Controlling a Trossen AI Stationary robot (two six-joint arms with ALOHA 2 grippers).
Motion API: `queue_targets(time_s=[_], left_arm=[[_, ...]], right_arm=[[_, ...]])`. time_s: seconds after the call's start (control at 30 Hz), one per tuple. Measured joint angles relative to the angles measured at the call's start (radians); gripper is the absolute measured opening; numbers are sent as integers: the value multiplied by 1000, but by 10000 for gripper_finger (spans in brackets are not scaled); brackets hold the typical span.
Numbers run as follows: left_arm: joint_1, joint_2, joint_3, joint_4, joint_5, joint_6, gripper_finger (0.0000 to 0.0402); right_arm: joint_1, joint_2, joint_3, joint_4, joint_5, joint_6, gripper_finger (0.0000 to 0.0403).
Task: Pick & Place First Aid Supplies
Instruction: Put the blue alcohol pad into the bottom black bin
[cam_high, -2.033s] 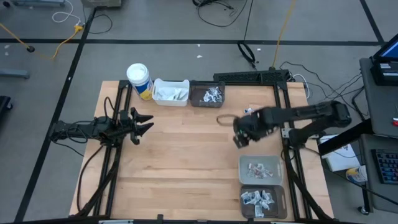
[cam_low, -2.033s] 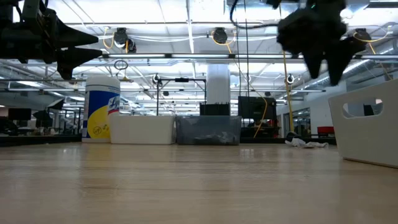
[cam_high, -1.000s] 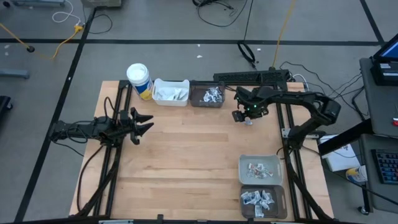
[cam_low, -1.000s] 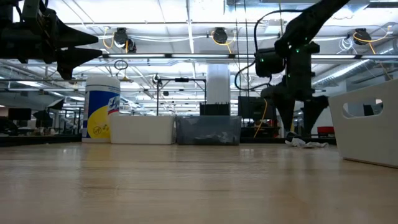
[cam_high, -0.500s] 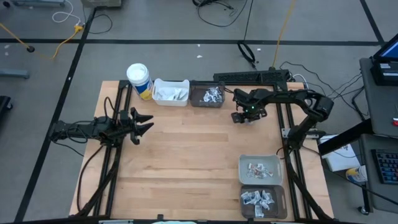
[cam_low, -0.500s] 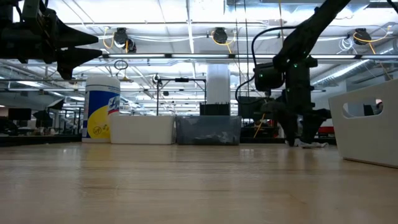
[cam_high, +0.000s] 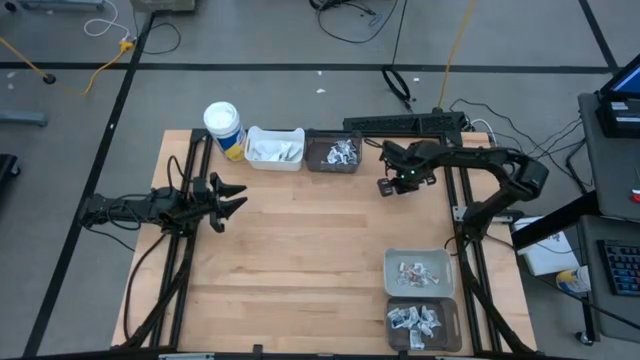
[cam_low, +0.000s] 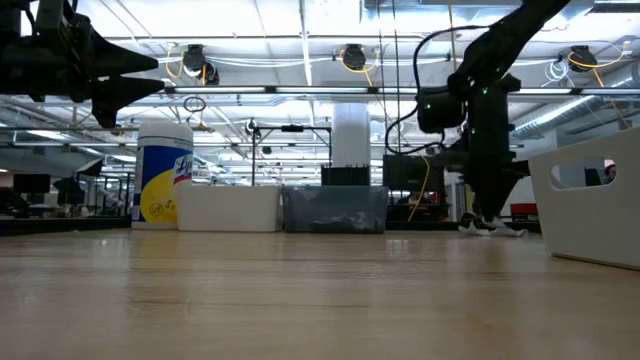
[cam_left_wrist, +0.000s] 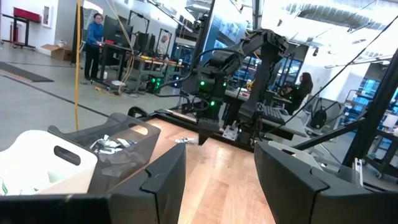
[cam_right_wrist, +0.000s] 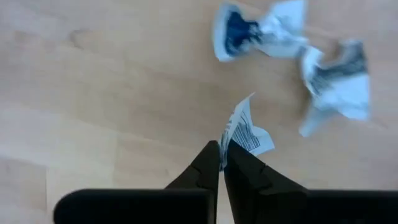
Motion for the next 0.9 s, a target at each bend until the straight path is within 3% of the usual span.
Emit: queue_targets(time_s=[0.3,0.63,0.9], left_arm=[[0,0,0,0,0,0,196],[0,0,0,0,0,0,196],[0,0,0,0,0,0,196]], right_arm=[[50,-143,70,-228,-1,19,3],[155,-267,163,-455,-4,164,1],[484,-281,163,-469,-1,434,1]])
